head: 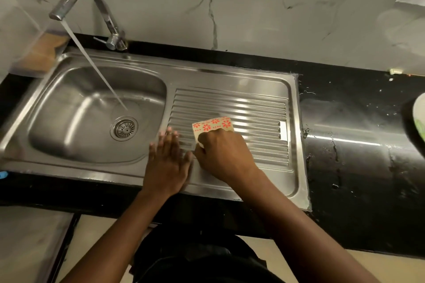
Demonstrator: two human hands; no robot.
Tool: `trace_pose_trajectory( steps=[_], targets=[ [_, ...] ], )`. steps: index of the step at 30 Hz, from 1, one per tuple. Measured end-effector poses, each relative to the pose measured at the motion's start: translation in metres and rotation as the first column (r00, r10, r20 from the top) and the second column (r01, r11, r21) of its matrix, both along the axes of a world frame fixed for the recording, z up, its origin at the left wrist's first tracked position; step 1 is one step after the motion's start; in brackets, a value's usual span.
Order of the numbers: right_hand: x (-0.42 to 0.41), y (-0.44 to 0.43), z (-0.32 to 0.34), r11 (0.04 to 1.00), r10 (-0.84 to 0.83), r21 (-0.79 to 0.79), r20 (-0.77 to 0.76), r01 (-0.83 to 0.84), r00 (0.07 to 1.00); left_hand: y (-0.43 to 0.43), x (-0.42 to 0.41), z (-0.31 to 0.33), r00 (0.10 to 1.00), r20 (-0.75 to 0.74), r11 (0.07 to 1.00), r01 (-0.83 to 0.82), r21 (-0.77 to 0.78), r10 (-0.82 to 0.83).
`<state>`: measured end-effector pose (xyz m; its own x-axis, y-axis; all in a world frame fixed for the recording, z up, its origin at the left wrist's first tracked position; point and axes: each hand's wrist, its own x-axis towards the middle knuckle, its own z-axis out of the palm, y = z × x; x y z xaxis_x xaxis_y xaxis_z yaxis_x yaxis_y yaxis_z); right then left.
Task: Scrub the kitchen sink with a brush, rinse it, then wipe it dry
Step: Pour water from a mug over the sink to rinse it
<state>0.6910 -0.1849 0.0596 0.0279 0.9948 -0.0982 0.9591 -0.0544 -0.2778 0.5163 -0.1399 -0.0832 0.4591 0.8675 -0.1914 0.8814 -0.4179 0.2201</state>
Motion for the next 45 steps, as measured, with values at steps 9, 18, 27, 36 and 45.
trace_pose_trajectory(
  steps=[9,18,27,36,45],
  targets=[
    [0.076,-0.012,-0.008,0.847,-0.525,-0.312,-0.618,0.431,0.585,-0.035,0.065,-0.009,0.959,-0.004,0.954,0.281,-0.103,-0.283],
    [0.034,0.021,-0.017,0.964,-0.261,-0.127,-0.272,0.234,0.926,0.003,-0.004,-0.015,0.999,-0.049,0.996,-0.002,-0.086,-0.002],
    [-0.038,0.051,-0.009,0.998,0.048,0.044,-0.148,-0.042,0.988,0.033,-0.090,0.011,0.970,-0.064,0.965,-0.241,-0.098,0.236],
    [-0.081,0.102,-0.004,0.898,-0.439,-0.401,-0.832,0.179,0.339,0.077,-0.156,0.028,0.896,0.209,0.914,-0.355,-0.196,0.393],
    [-0.186,0.204,-0.028,0.897,-0.416,-0.404,-0.909,0.180,0.030,0.172,-0.236,0.048,0.784,0.420,0.890,-0.401,-0.220,0.457]
  ],
)
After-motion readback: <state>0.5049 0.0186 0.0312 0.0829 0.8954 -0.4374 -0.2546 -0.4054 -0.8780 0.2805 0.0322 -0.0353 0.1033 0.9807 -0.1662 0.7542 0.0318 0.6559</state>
